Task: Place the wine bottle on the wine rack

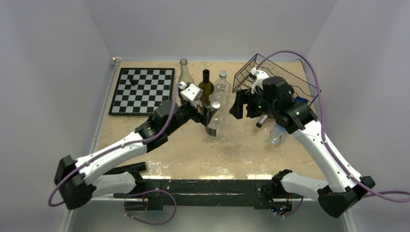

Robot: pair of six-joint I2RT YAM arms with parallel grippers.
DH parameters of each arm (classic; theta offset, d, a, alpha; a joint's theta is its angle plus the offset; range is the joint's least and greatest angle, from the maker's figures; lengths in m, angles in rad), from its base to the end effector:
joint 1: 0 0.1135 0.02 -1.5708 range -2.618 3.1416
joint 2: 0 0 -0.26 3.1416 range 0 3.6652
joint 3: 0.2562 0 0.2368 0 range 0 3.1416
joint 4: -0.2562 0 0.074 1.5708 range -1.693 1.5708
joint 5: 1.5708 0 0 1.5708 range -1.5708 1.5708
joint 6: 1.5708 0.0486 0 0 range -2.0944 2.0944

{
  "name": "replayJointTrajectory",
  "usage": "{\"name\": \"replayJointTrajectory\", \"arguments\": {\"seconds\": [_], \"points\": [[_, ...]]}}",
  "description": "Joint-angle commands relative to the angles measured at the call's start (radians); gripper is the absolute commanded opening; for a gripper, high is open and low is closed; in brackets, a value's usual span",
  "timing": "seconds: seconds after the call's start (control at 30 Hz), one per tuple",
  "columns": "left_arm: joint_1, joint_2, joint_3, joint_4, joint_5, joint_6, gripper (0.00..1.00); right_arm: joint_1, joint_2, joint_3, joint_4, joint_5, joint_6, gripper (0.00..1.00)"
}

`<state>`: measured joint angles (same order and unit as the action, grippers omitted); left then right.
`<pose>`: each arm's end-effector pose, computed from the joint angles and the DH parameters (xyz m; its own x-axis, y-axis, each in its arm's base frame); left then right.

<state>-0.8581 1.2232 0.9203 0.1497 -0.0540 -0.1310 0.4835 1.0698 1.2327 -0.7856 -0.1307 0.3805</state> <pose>0.1910 -0.2170 0.3282 -0.1931 0.0239 -0.9809 0.7014 0.7024 -0.1209 0.1836 0.1035 0.3666 -0.6854 0.0560 -0.7260 -0.3232 0.8700 0.3723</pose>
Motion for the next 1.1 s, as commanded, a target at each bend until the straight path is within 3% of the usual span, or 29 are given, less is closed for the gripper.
{"name": "replayJointTrajectory", "arguments": {"seconds": [0.0, 0.27, 0.43, 1.07], "points": [[0.005, -0.214, -0.136, 0.052, -0.252, -0.041, 0.99, 0.105, 0.107, 0.182, -0.037, 0.049, -0.138, 0.84], [0.021, -0.465, -0.242, -0.207, -0.532, -0.194, 0.99, 0.219, 0.426, 0.478, -0.224, 0.198, -0.232, 0.84], [0.023, -0.570, -0.332, -0.221, -0.668, -0.222, 0.99, 0.258, 0.526, 0.558, -0.272, 0.228, -0.245, 0.83], [0.027, -0.533, -0.347, -0.227, -0.611, -0.266, 0.99, 0.287, 0.692, 0.611, -0.316, 0.222, -0.236, 0.64]]}}
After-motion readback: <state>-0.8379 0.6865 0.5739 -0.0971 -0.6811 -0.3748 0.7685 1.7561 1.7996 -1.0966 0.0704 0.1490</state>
